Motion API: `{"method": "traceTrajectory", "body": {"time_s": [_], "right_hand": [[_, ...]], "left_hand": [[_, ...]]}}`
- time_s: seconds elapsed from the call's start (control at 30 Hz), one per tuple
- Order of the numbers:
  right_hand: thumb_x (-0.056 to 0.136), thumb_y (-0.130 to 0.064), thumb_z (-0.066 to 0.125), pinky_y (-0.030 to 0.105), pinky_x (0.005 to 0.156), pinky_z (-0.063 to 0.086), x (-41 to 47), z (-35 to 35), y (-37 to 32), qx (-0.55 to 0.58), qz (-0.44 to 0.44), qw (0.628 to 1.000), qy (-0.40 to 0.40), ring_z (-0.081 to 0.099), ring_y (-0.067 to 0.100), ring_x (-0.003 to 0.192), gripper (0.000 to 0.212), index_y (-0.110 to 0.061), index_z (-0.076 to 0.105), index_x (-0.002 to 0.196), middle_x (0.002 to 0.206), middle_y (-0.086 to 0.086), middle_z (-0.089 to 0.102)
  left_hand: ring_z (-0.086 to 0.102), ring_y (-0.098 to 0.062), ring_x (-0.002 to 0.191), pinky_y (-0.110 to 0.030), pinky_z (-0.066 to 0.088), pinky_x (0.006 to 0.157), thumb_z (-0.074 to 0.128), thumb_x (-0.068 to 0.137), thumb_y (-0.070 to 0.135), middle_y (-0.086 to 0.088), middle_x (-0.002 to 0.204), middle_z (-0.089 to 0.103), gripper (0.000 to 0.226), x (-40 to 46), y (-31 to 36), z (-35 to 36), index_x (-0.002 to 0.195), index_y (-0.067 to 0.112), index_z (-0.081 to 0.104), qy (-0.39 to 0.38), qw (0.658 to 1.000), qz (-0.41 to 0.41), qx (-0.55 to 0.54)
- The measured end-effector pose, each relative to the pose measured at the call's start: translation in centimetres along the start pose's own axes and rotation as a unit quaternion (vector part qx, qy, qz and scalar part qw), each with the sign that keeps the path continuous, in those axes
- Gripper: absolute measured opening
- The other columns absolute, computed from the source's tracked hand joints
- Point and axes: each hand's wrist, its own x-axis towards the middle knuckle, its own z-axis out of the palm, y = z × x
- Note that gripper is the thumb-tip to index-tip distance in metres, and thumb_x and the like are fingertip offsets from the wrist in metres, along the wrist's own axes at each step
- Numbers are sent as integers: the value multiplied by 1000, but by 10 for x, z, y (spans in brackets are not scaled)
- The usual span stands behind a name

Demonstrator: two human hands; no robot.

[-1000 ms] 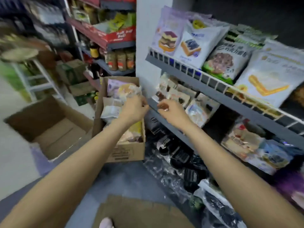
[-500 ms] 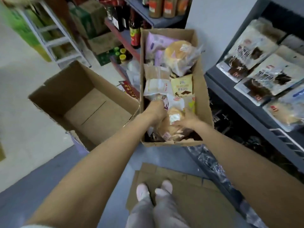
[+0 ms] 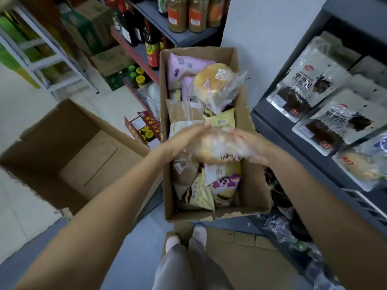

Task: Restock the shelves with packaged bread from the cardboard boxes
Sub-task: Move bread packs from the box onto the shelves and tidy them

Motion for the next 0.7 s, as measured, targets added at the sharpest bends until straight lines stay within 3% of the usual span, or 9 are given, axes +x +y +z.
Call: {"method": "traceTrajectory", "body": {"time_s": [0.13,0.2,0.3,0.37,0.43,0.5,0.53,0.6,0.7], "right_hand": [[87,-68,38,18,41,41,-4,-18,-39,143,6,989,-35,49,8,45,60,-13,60,98,64,2,61],[74,-78,37,28,74,49,-1,-22,-49,58,-46,996,-43,58,13,81,83,-16,49,128,107,6,62],[67,-59,68,31,109,29,9,-19,-57,-16,-121,992,-39,37,9,131,100,-24,18,147,146,-4,36],[65,-34,83,22,98,44,17,-12,-63,-43,-146,988,-3,53,3,118,95,-19,30,143,131,-6,53],[70,-15,81,18,75,55,25,-7,-70,6,-182,981,71,67,4,90,58,-14,56,123,105,-4,68],[72,-17,79,22,71,57,30,-8,-73,66,-197,966,154,70,10,84,39,-14,65,108,98,0,72],[72,-23,80,24,74,57,31,-10,-73,91,-195,957,194,70,11,88,41,-14,65,109,100,2,72],[72,-30,80,30,82,56,35,-19,-70,131,-186,944,240,69,14,96,50,-12,64,116,105,3,72],[76,-27,77,32,83,56,30,-29,-68,167,-181,936,252,69,14,98,43,-14,65,115,104,1,72]], "left_hand": [[57,-24,115,-44,56,82,57,66,70,1,129,59,66,36,24,-13,121,34,57,47,990,-25,-131],[61,-29,112,-53,49,94,51,70,69,-6,122,66,70,57,33,-26,124,26,58,35,981,-43,-186],[61,-29,114,-50,47,98,42,76,78,-8,120,66,77,73,49,-42,126,22,58,-25,979,-85,-186],[68,-22,96,-35,56,81,35,81,77,-8,109,70,73,80,63,-41,115,20,64,-32,984,-97,-145],[70,-21,81,-29,57,68,31,93,62,-15,104,70,58,88,77,-34,99,15,65,47,989,-82,-116],[60,-33,105,-38,49,88,32,101,38,-21,123,59,42,102,82,-34,112,8,58,210,971,0,117],[51,-35,117,-40,42,94,36,100,30,-20,130,53,36,110,81,-37,121,7,52,261,922,61,280],[31,-34,134,-45,34,102,54,91,21,-13,146,36,52,129,73,-43,138,15,35,212,845,122,476],[-5,-36,145,-59,14,112,68,81,27,-6,159,-9,99,147,62,-39,149,35,-3,121,822,56,554]]}}
